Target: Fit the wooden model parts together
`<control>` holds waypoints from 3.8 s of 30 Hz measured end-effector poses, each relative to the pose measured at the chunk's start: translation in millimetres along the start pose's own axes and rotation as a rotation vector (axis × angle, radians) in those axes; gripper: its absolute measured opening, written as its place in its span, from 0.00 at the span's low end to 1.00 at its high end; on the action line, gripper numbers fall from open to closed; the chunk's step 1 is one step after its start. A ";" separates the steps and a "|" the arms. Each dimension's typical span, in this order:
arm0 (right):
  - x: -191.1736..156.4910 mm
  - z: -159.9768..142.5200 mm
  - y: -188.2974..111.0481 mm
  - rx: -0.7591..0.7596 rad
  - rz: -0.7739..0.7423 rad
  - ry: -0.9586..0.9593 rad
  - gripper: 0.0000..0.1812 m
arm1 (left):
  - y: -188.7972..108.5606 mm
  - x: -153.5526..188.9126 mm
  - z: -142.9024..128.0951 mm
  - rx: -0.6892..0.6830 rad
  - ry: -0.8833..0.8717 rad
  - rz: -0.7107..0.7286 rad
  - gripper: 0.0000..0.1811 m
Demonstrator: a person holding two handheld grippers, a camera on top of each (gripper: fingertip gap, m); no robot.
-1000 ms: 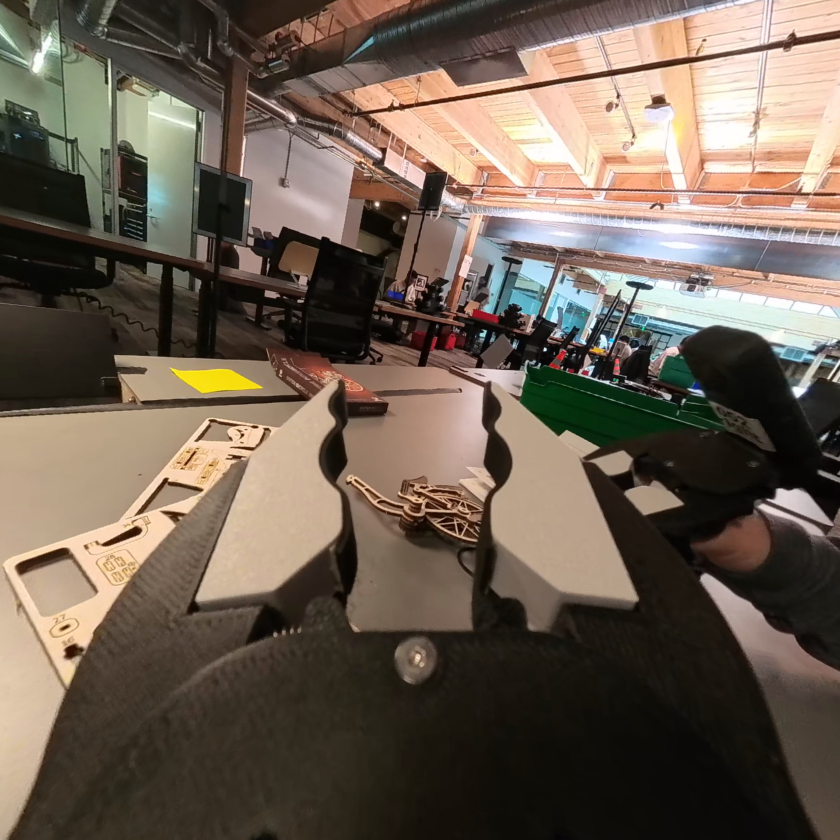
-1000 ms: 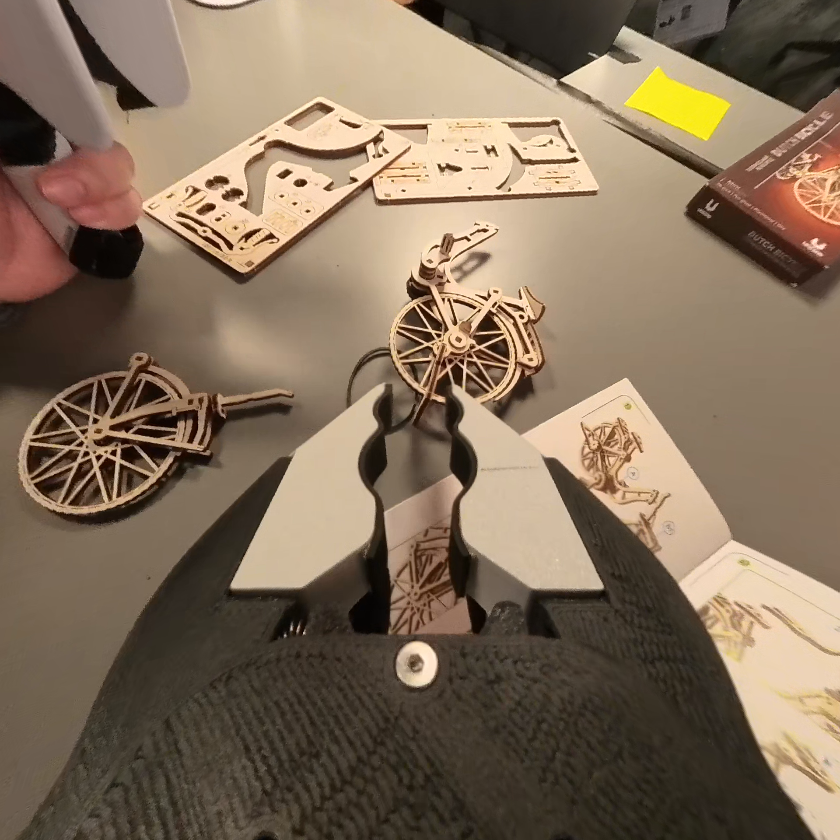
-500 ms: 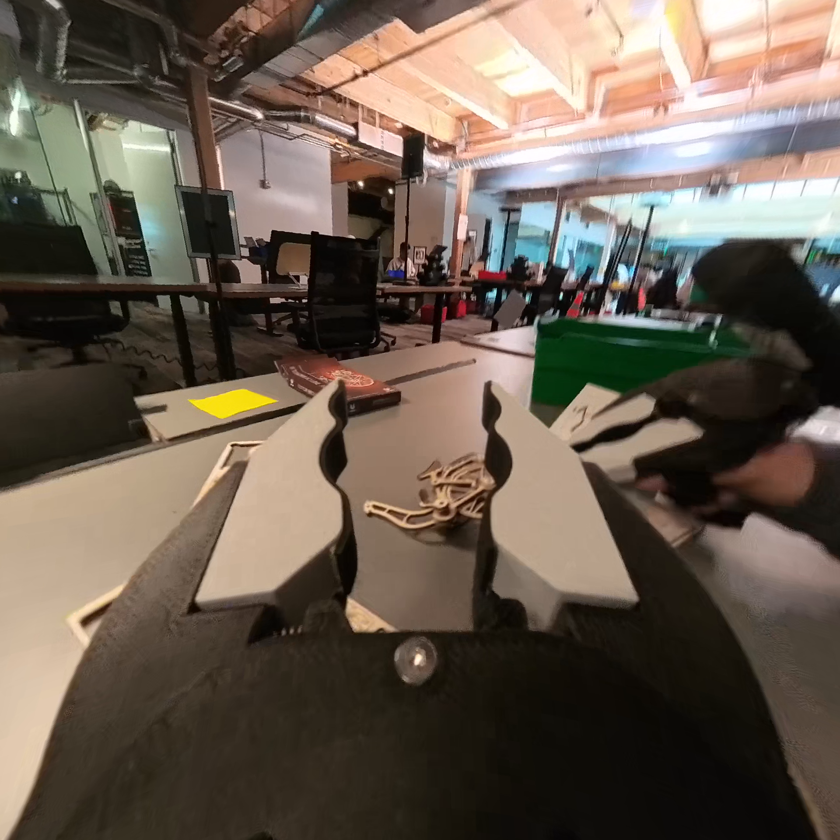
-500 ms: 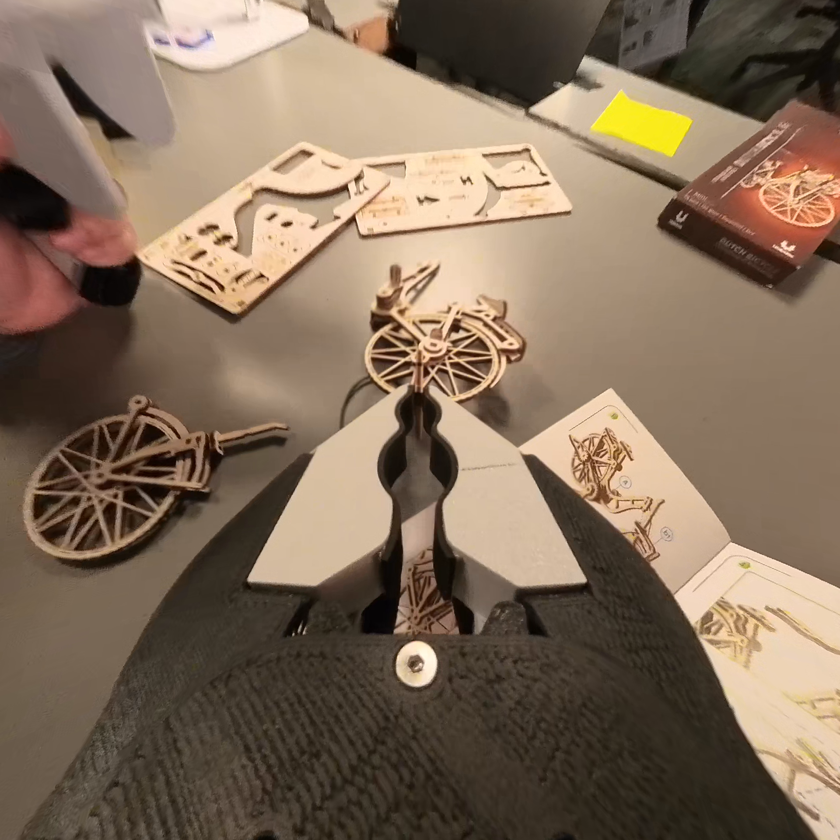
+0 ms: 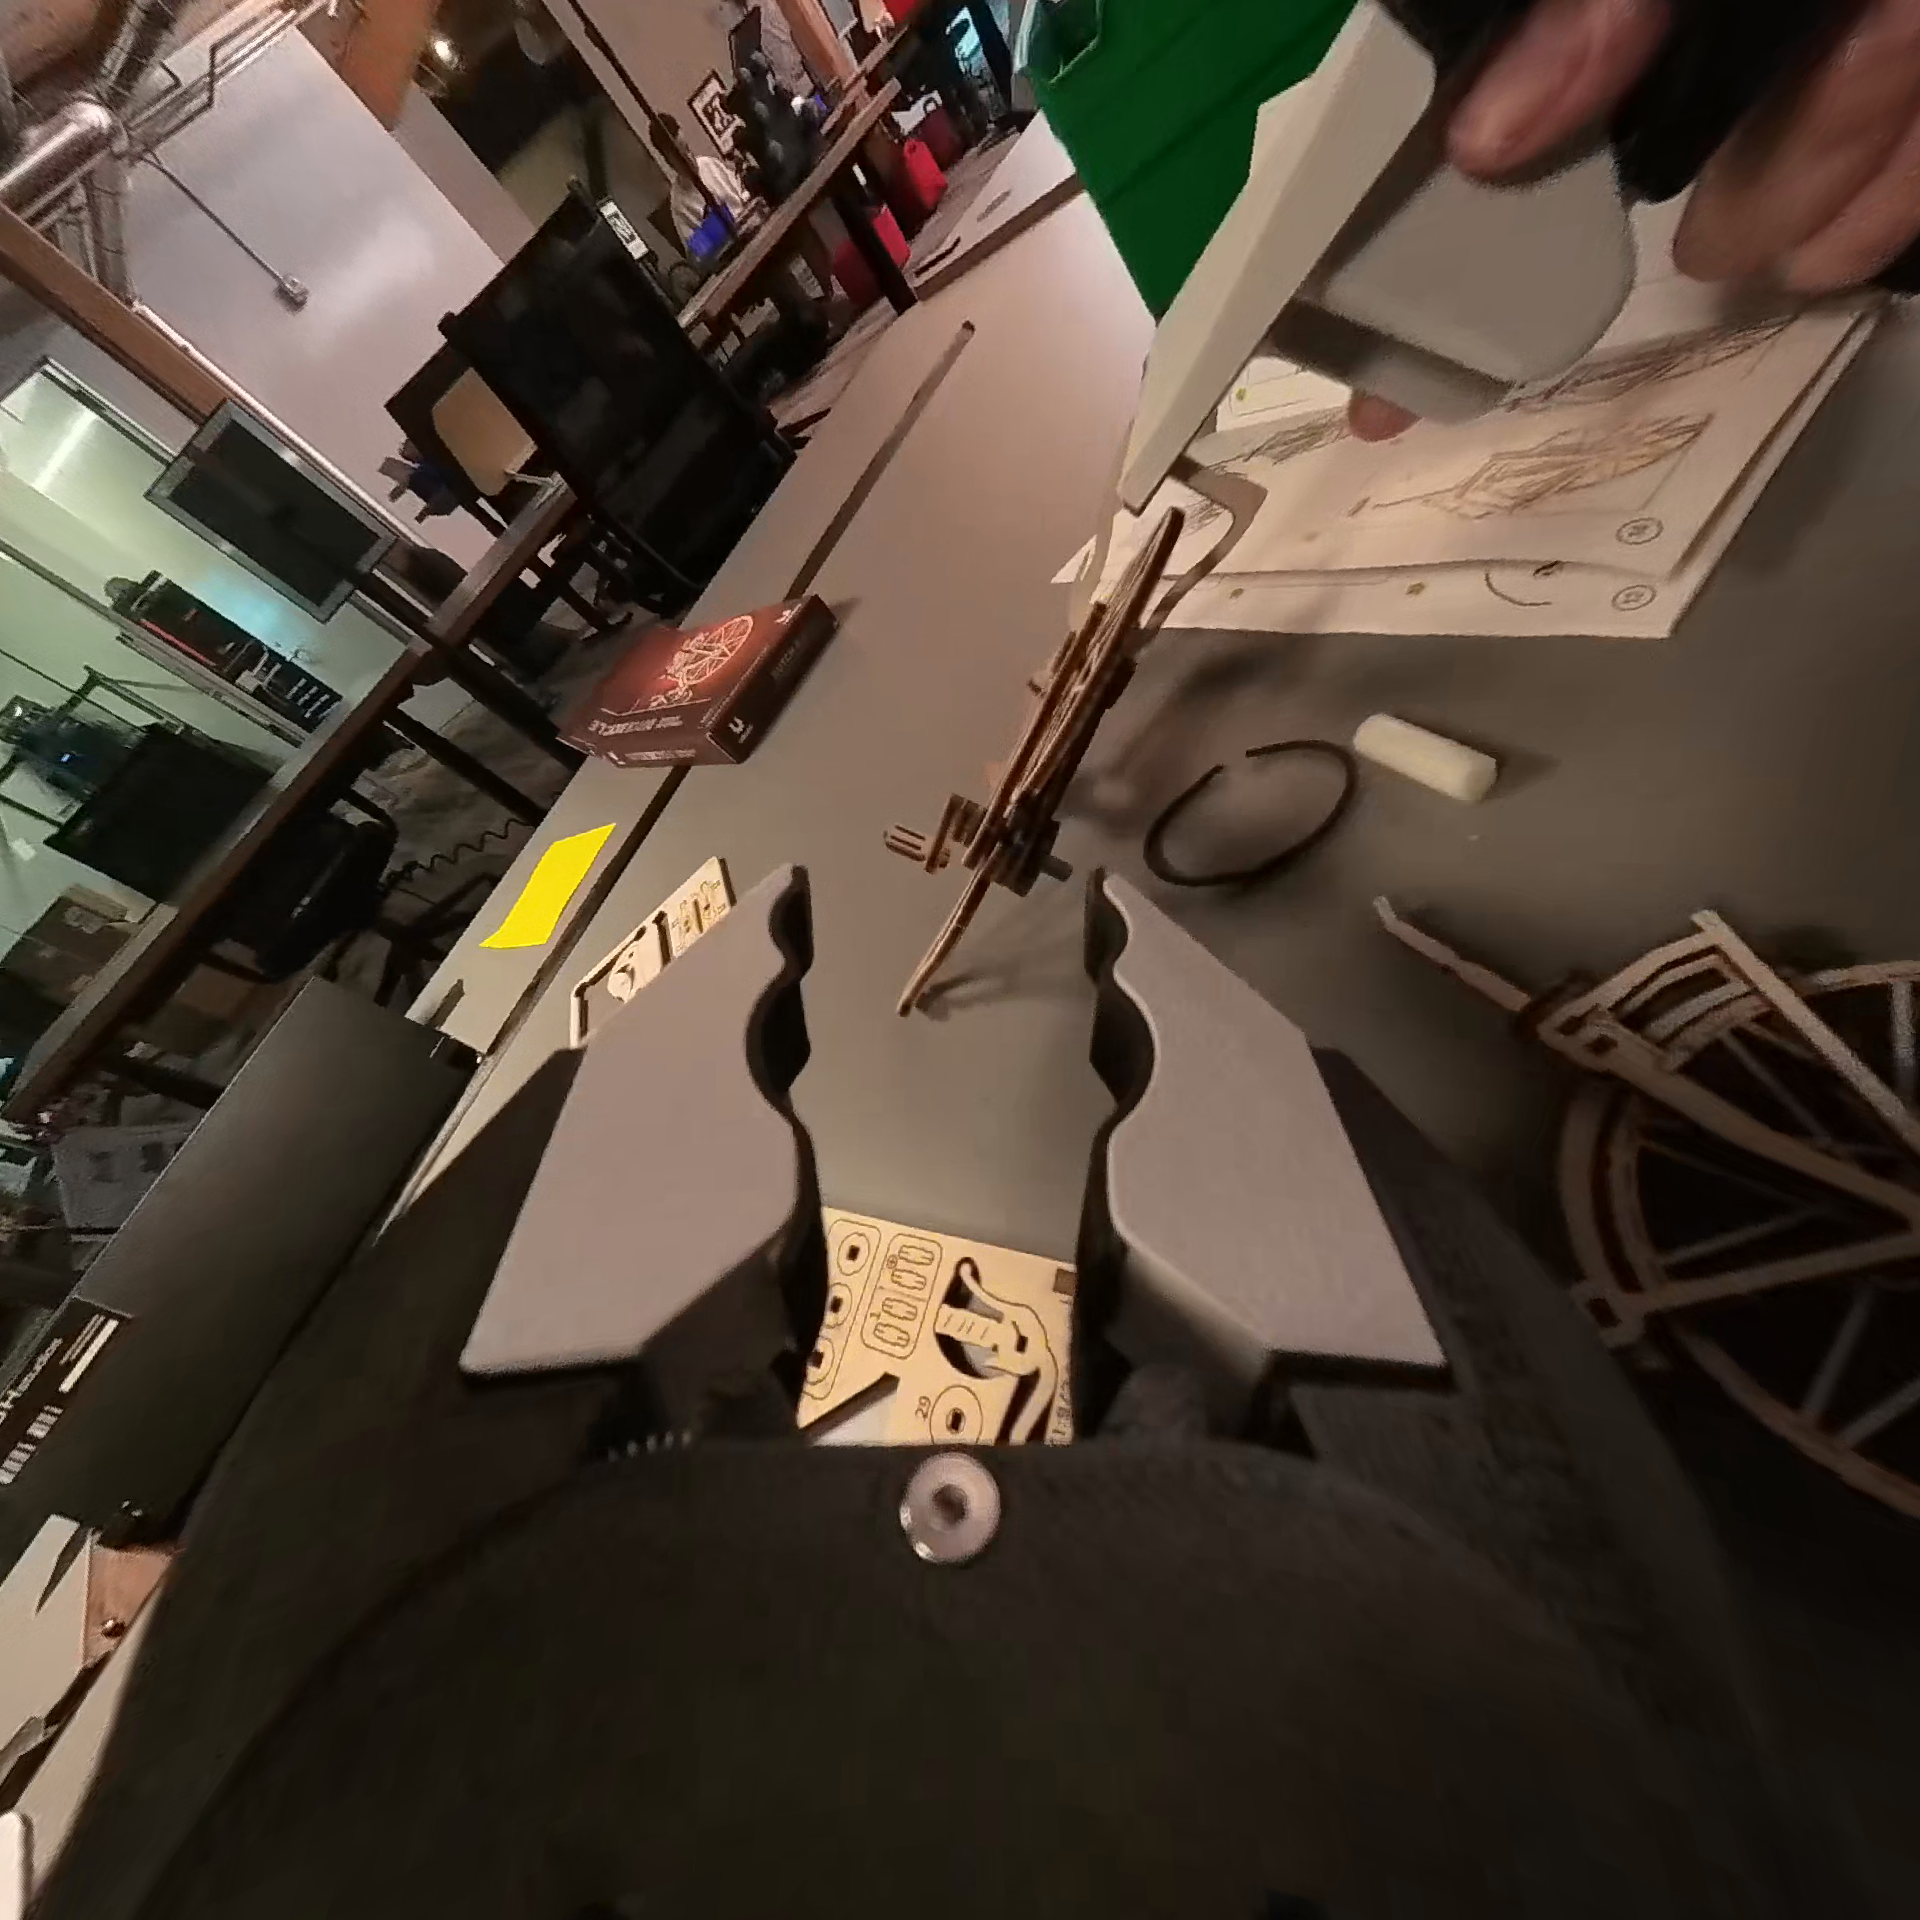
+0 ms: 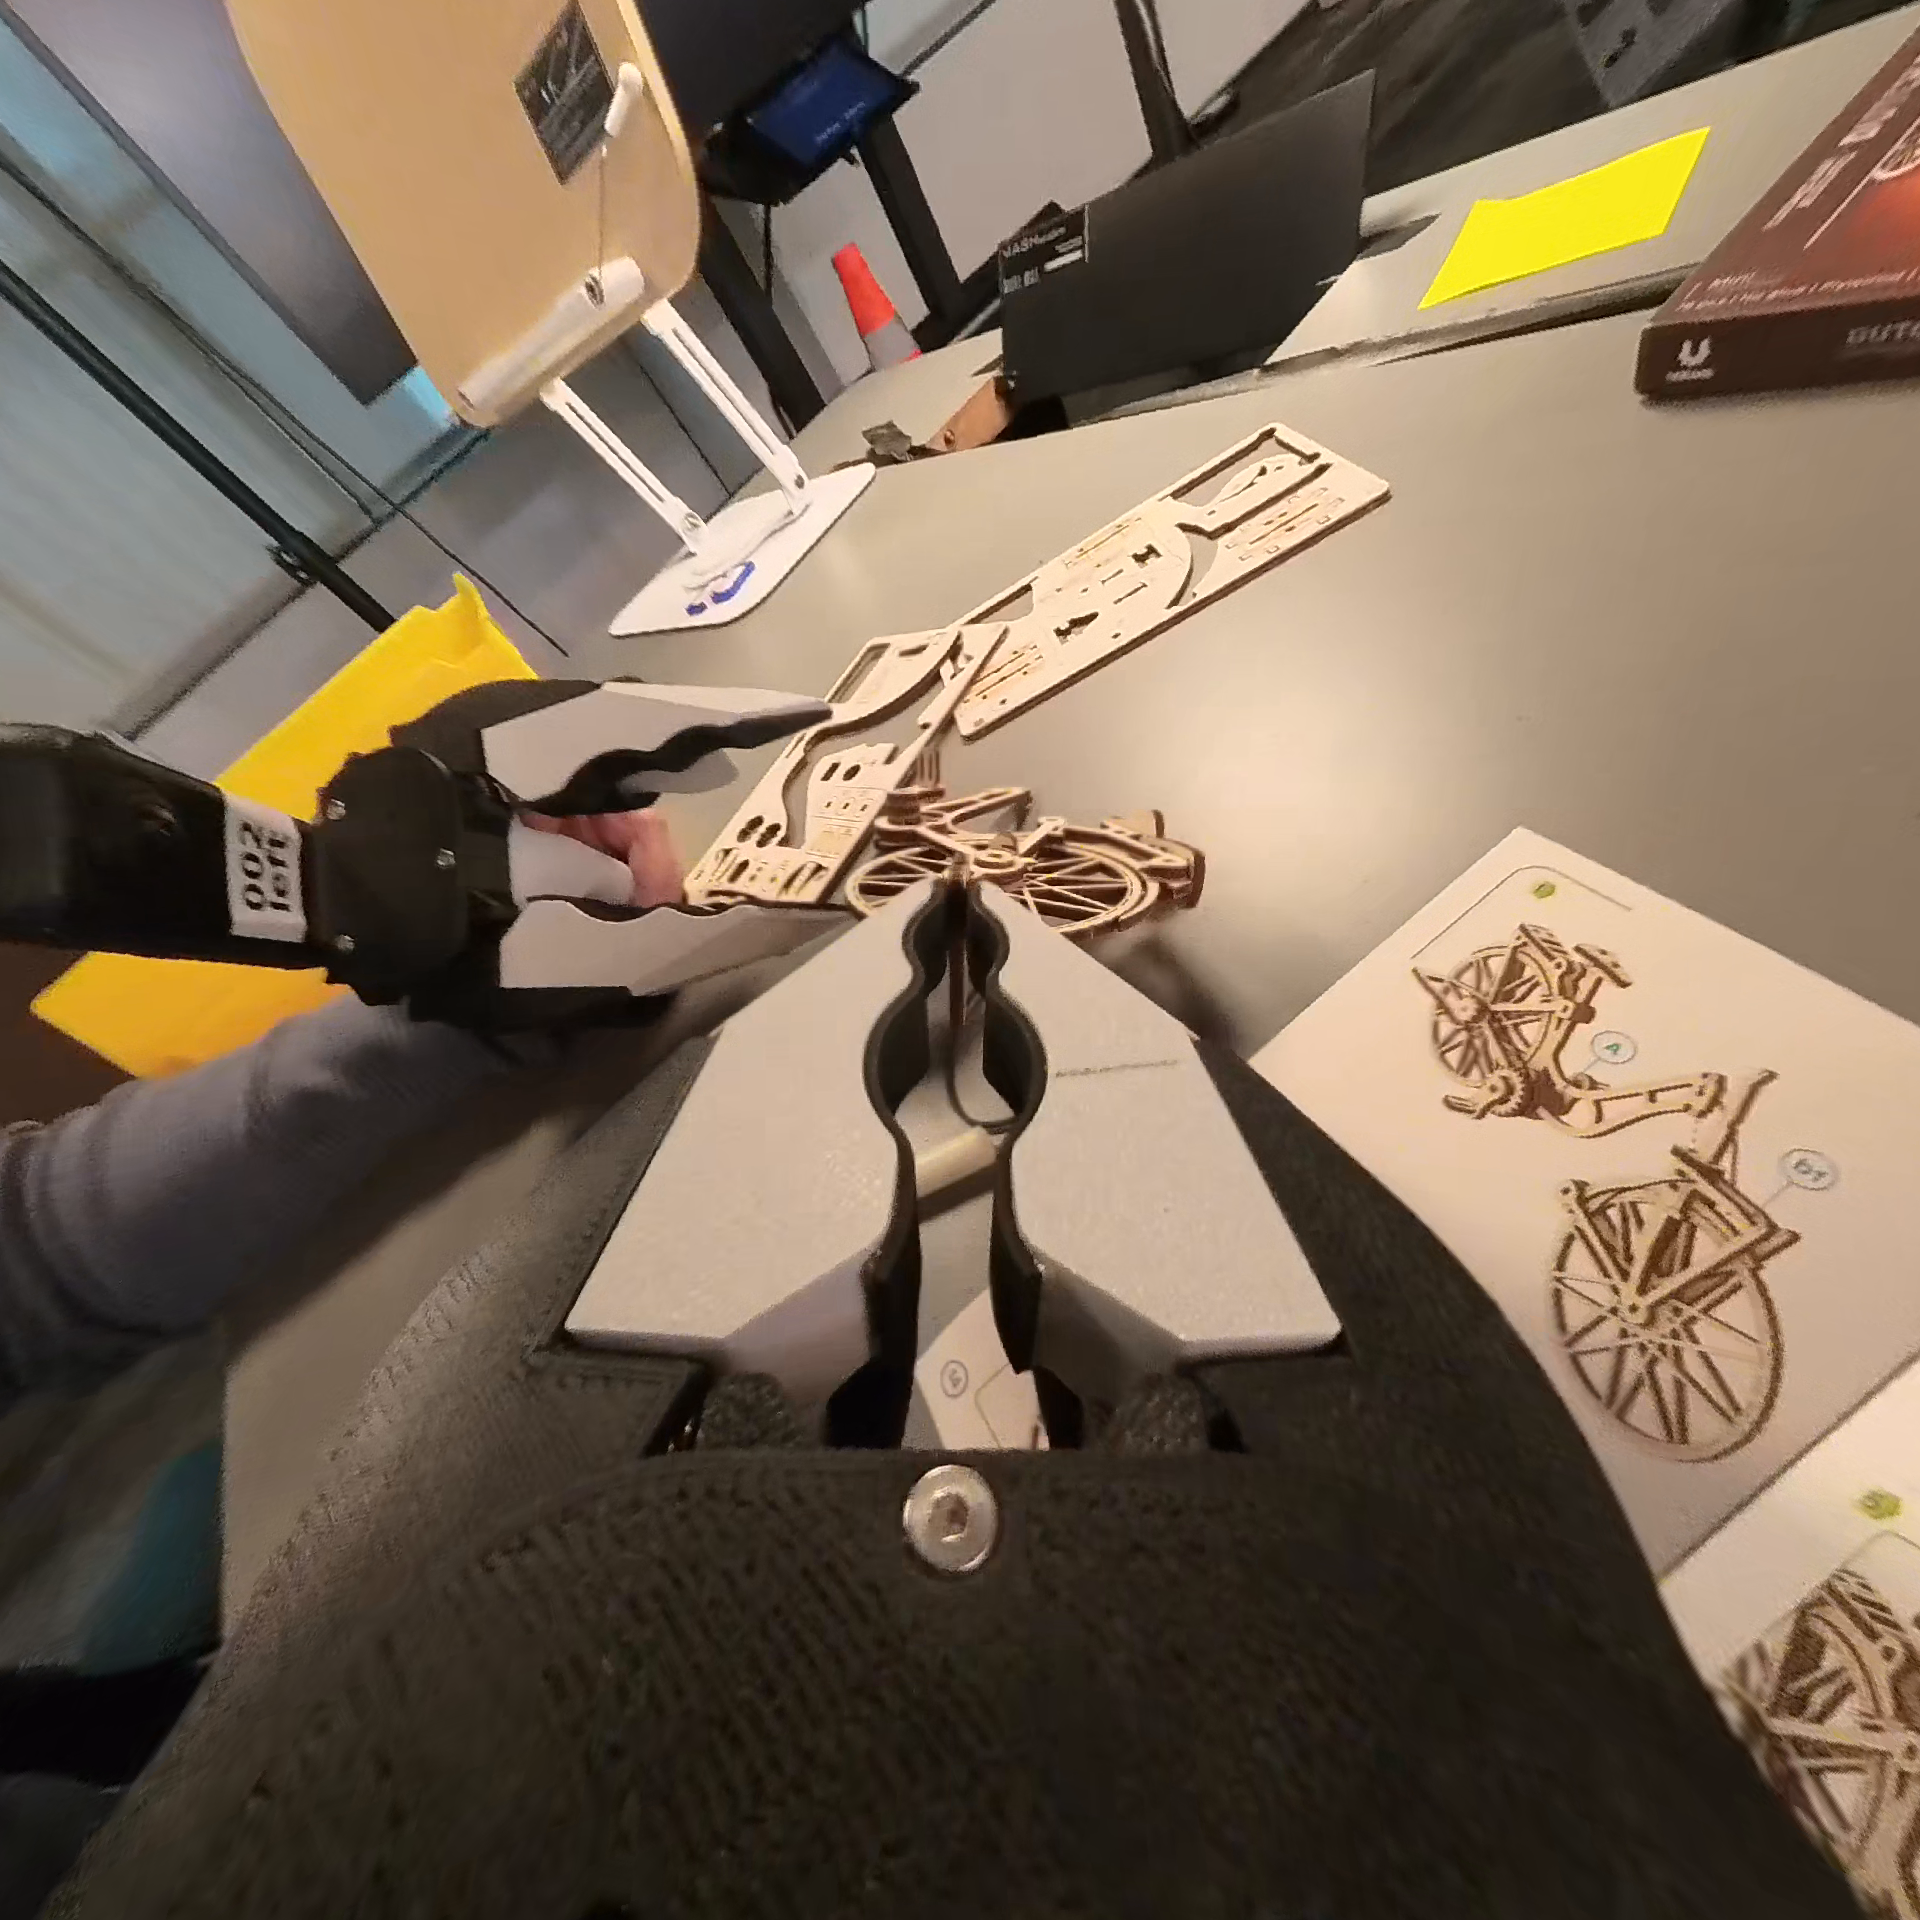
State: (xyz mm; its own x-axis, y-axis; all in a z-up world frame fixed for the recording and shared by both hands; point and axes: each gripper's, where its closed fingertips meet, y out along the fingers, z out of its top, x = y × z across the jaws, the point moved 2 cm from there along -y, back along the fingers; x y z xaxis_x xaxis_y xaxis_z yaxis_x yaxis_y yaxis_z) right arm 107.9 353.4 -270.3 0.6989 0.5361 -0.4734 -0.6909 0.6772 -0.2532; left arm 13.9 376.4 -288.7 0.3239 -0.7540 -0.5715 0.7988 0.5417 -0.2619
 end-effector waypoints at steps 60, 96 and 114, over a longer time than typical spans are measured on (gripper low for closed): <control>-72.1 29.0 2.1 0.333 0.371 -0.110 0.20 | -46.7 -23.3 76.4 0.690 -1.078 -0.542 0.01; -65.4 0.8 -8.0 0.012 0.377 -0.276 0.04 | -44.9 -0.5 48.9 0.323 -0.888 -0.718 0.28; -71.3 -15.6 -7.7 -0.086 0.406 -0.349 0.04 | -48.2 29.2 43.6 0.219 -0.857 -0.923 0.07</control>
State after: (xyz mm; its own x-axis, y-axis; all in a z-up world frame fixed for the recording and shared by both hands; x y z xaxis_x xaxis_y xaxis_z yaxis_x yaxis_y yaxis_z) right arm 60.6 302.1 -247.8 0.3827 0.8914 -0.2427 -0.9204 0.3453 -0.1833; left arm 7.0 312.1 -258.8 -0.2361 -0.8576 0.4569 0.9411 -0.3189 -0.1122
